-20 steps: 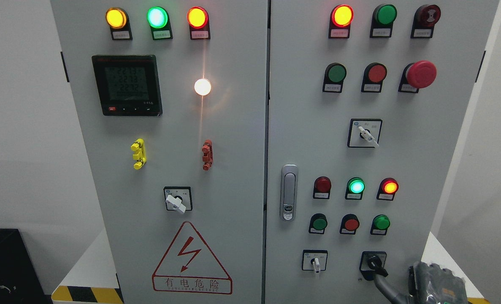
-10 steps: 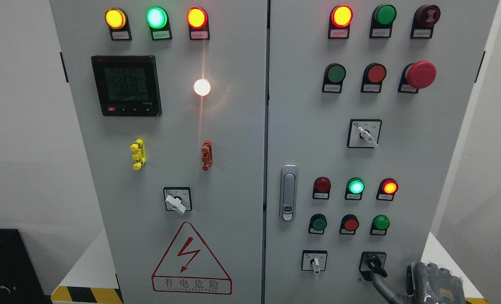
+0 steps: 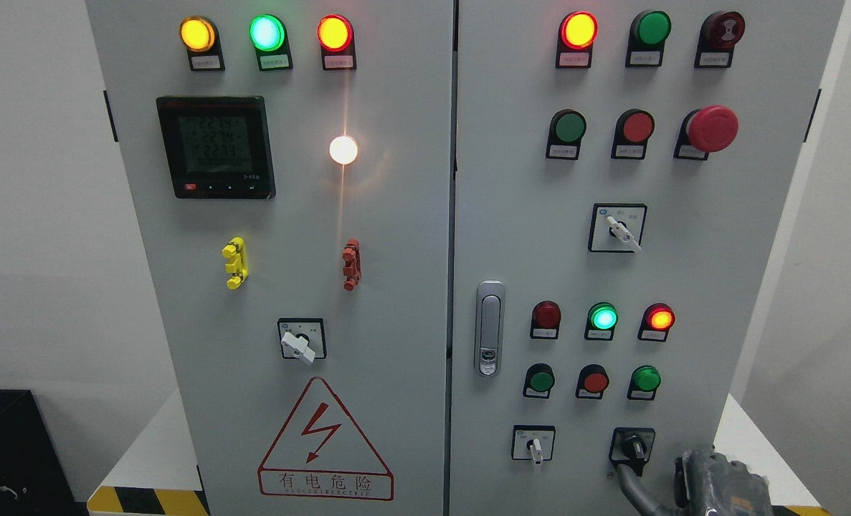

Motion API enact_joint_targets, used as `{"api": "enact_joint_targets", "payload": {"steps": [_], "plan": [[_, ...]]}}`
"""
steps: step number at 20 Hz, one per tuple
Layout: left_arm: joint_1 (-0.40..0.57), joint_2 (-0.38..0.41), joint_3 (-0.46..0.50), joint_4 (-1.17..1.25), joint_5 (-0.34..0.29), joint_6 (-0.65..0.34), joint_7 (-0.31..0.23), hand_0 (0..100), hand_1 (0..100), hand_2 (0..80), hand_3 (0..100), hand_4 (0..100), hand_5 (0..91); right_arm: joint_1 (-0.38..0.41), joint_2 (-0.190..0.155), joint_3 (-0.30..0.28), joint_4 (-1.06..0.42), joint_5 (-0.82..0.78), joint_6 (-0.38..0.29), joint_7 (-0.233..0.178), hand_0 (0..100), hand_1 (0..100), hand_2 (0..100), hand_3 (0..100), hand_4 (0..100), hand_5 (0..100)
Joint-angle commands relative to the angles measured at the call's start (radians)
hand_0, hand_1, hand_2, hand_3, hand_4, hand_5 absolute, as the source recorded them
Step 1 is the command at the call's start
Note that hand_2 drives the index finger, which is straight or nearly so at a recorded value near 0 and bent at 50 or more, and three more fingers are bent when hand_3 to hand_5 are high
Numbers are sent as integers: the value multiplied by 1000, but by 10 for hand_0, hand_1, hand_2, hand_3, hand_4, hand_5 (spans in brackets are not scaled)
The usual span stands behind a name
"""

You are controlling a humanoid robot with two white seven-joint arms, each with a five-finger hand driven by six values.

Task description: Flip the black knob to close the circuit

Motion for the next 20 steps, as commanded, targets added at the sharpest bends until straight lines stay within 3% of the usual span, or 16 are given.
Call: {"api": "enact_joint_targets", "payload": {"steps": [1, 5, 10, 14, 18, 20], "plan": [[0, 0, 0, 1, 0, -1, 0, 120, 556, 0, 0, 0, 0, 5, 22, 45, -3, 0, -1, -6, 0, 21, 951, 1000, 1000, 1000], [0, 0, 0, 1, 0, -1, 1, 120, 556, 0, 0, 0, 0, 42, 33, 37, -67, -4, -2, -17, 0, 21, 938, 1000, 1000, 1000], [0, 0, 0, -1, 0, -1, 0, 120, 556, 0, 0, 0, 0, 112, 34, 42, -158, -150, 2, -56, 0, 35, 861, 1000, 967, 986], [0, 0, 0, 1, 0, -1, 0, 120, 556, 0, 0, 0, 0, 186, 37, 75, -210, -349, 1, -121, 0, 64, 723, 965, 875, 805], [0, 0, 0, -1, 0, -1, 0, 120, 556, 0, 0, 0, 0, 260, 37, 134, -260, -636, 1, -187, 0, 96, 498, 696, 680, 646], [0, 0, -1, 0, 0, -1, 1, 120, 556, 0, 0, 0, 0, 307, 37, 154, -291, -762, 4, -195, 0, 100, 405, 568, 570, 552]]}}
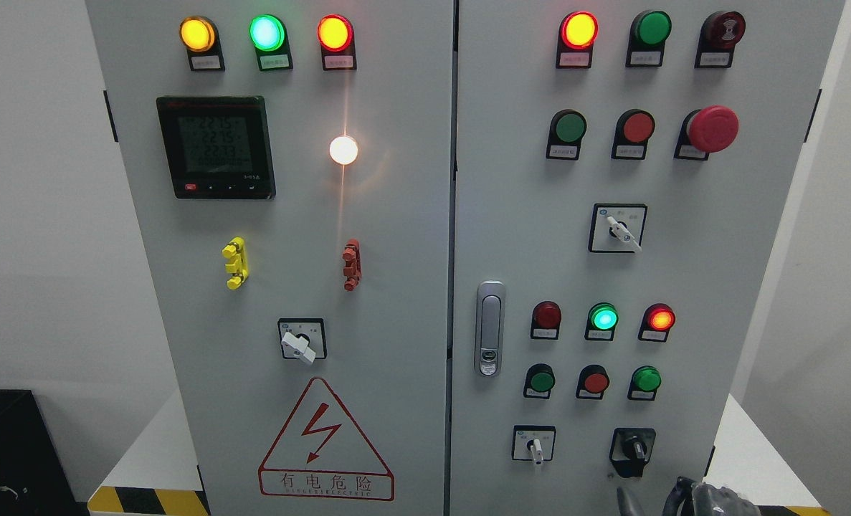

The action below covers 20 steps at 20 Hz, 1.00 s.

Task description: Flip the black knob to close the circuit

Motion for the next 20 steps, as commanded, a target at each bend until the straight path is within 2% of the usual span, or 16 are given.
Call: {"api": "enact_joint_targets", "payload": {"steps": [1, 2, 3, 4, 6, 7, 11, 14, 20], "plan": [[0, 0, 0, -1, 0, -1, -5, 120, 556, 0, 0, 0, 0, 130, 6, 130, -142, -367, 0, -25, 0, 101, 372, 532, 541, 525], [0, 0, 0, 0, 0, -1, -5, 120, 556, 0, 0, 0, 0, 148, 6, 136, -154, -430, 0, -27, 0, 101, 315, 464, 476, 466], [0, 0, 0, 0, 0, -1, -5, 120, 556, 0, 0, 0, 0, 163, 6, 141, -167, -497, -1, -33, 0, 99, 299, 450, 461, 454], [0, 0, -1, 0, 0, -1, -4, 120, 556, 0, 0, 0, 0, 176, 6, 142, -177, -560, -3, -35, 0, 95, 237, 390, 390, 365], [0, 0, -1, 0, 0, -1, -5, 120, 556, 0, 0, 0, 0, 188, 4, 142, -194, -663, -6, -35, 0, 88, 190, 337, 327, 282], [0, 0, 0, -1, 0, -1, -5, 120, 556, 0, 0, 0, 0, 196, 4, 144, -196, -711, -15, -33, 0, 84, 140, 292, 269, 208], [0, 0, 0, -1, 0, -1, -5, 120, 556, 0, 0, 0, 0, 243, 4, 155, -197, -815, -131, -32, 0, 44, 53, 166, 141, 60], [0, 0, 0, 0, 0, -1, -5, 120, 556, 0, 0, 0, 0, 271, 4, 165, -197, -848, -179, -30, 0, 15, 39, 142, 113, 32], [0, 0, 0, 0, 0, -1, -5, 120, 556, 0, 0, 0, 0, 308, 3, 201, -199, -920, -184, -27, 0, 9, 40, 136, 52, 0]]}}
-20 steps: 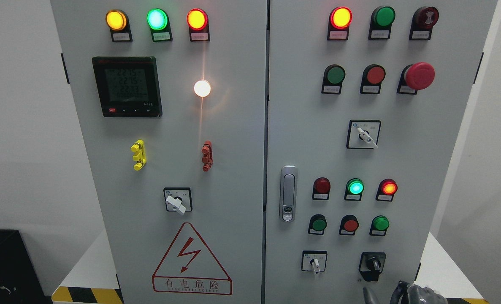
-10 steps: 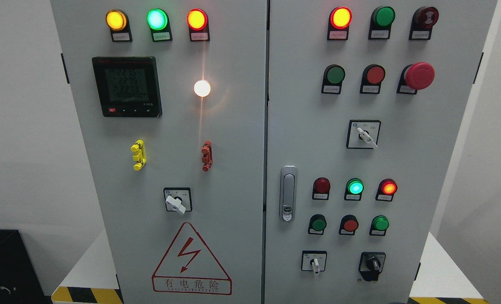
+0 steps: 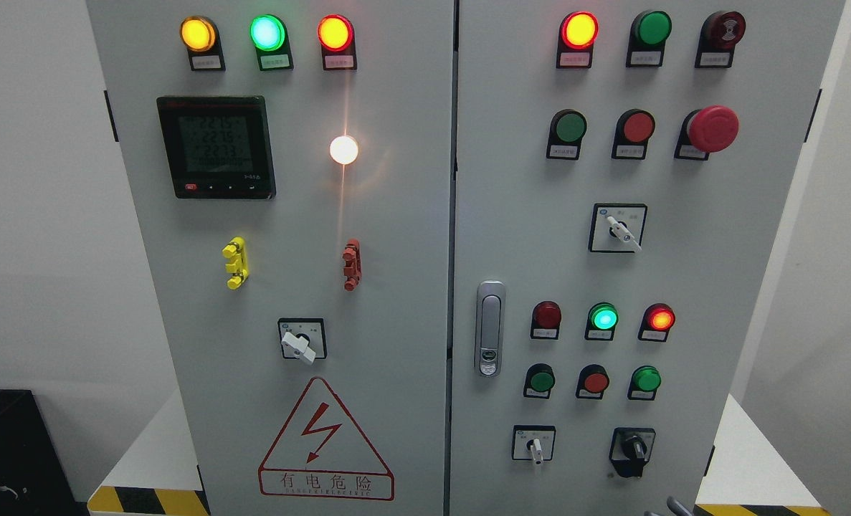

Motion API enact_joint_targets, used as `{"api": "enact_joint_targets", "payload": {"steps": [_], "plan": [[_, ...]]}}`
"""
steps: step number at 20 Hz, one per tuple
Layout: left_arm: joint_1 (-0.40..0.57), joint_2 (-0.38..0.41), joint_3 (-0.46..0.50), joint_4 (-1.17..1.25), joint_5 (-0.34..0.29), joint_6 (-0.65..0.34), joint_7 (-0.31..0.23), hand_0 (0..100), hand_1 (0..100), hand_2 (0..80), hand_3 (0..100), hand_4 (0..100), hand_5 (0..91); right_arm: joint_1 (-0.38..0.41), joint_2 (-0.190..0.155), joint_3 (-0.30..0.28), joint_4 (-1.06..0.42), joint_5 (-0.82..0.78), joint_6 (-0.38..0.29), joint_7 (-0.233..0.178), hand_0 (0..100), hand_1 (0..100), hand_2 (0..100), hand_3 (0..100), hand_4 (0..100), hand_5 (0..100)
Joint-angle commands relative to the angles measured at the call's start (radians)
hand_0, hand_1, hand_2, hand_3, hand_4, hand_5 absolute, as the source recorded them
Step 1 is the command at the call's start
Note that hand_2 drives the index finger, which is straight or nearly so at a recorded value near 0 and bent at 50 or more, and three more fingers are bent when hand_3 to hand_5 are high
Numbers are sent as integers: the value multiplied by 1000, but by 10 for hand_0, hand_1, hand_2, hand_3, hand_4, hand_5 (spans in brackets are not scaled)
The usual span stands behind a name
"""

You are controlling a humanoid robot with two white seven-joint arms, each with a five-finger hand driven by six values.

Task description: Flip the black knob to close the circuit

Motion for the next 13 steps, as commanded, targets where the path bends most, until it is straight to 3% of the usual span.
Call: {"api": "enact_joint_targets", "payload": {"steps": [1, 13], "plan": [[0, 0, 0, 1, 0, -1, -1, 120, 556, 0, 0, 0, 0, 41, -1, 72, -36, -96, -4, 9, 0, 11, 40, 132, 46, 0], [0, 0, 0, 1, 0, -1, -1, 120, 556, 0, 0, 0, 0, 61, -1, 75, -63, -104, -7, 11, 0, 9, 39, 122, 45, 0]]}}
